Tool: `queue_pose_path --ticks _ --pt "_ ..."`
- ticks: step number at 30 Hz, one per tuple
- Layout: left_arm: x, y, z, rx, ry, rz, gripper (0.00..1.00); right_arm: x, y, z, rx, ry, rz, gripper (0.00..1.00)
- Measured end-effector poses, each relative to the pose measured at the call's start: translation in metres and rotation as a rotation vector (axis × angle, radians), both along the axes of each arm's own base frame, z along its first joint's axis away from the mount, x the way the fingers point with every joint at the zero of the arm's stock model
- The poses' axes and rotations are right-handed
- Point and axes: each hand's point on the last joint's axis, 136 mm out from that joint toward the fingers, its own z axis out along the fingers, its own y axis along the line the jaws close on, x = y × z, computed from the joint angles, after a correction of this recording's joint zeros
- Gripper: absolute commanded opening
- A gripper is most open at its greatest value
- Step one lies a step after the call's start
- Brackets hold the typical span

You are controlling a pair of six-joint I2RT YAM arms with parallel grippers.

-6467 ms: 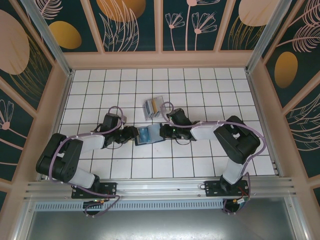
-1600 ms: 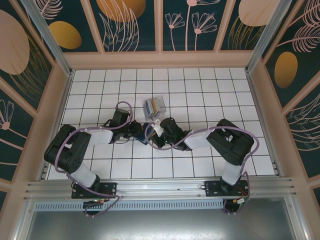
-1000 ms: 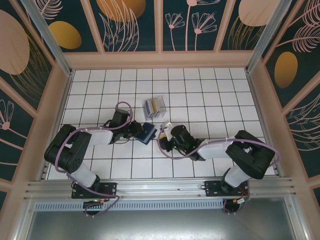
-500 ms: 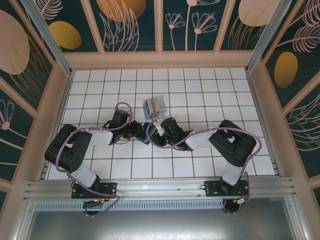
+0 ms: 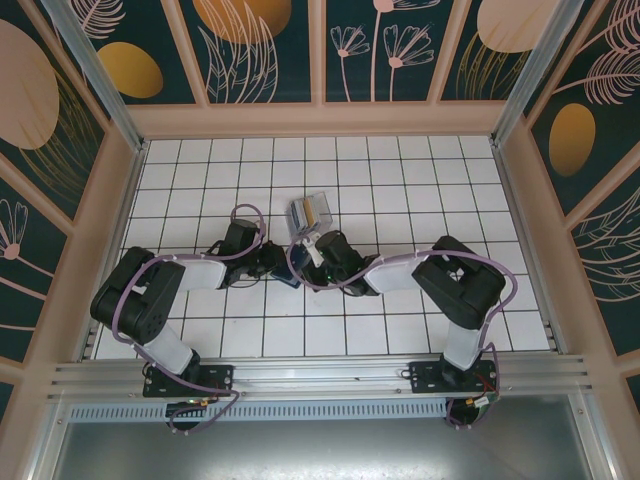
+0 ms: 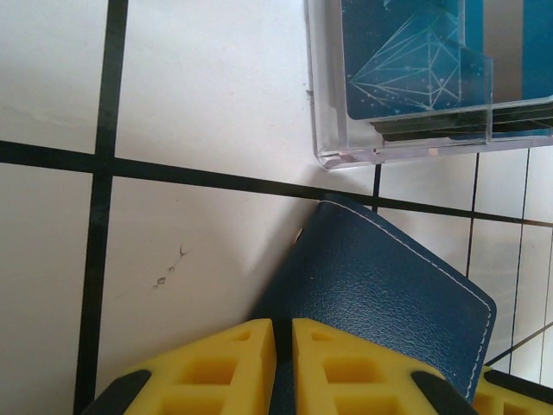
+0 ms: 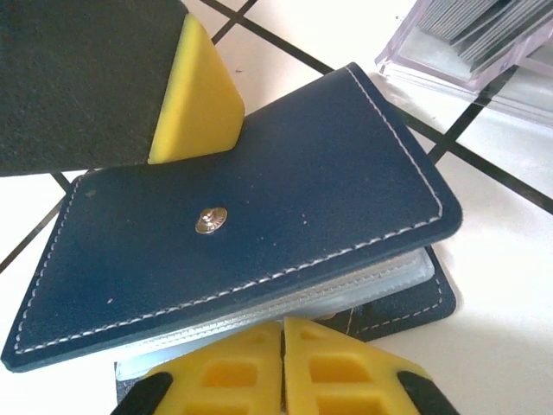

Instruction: Put the credit cards into the card holder

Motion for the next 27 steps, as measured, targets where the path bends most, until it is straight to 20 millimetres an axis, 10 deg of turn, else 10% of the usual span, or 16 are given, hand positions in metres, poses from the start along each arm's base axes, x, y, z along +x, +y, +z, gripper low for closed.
queue_pose_path --ticks 10,27 --pt "-0.004 -0.002 -0.006 -0.008 0.021 -0.014 0.17 -0.025 -0.051 0.003 0.105 -0.042 -0.124 0.00" --pt "-0.023 -0.007 0.005 0.030 -0.001 -0.078 0.40 -0.014 -0.067 0.052 0.263 -0.231 -0.121 0.00"
